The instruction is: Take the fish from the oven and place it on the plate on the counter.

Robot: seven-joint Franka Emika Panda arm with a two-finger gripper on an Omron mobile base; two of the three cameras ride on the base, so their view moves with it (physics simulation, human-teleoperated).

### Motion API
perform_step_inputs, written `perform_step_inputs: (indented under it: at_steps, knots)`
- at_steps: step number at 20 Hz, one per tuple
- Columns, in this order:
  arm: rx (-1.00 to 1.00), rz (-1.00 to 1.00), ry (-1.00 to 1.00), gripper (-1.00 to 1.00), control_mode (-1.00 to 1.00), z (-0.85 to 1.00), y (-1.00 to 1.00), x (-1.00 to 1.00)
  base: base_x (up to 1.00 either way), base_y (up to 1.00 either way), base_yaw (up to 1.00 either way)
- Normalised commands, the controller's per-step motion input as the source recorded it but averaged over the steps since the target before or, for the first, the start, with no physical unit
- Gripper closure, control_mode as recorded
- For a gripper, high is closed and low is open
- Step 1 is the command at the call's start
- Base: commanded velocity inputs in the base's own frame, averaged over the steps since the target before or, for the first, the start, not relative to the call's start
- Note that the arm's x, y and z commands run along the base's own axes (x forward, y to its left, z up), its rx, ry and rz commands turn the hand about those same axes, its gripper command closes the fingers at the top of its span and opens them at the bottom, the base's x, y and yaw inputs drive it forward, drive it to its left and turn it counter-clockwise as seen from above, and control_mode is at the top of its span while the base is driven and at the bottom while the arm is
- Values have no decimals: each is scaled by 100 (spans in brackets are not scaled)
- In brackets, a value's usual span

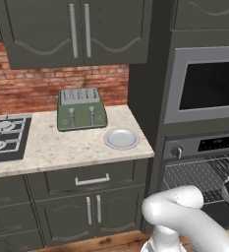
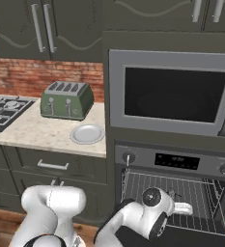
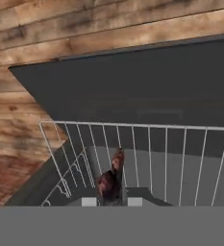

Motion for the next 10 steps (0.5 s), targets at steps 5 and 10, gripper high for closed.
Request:
perform_step_inputs:
  at_steps: [5, 10]
  knots:
    - [0, -5, -74, 100, -100, 96, 93, -54, 0, 0, 0]
    - [8, -1, -53, 100, -100, 100, 79, -47, 0, 0, 0]
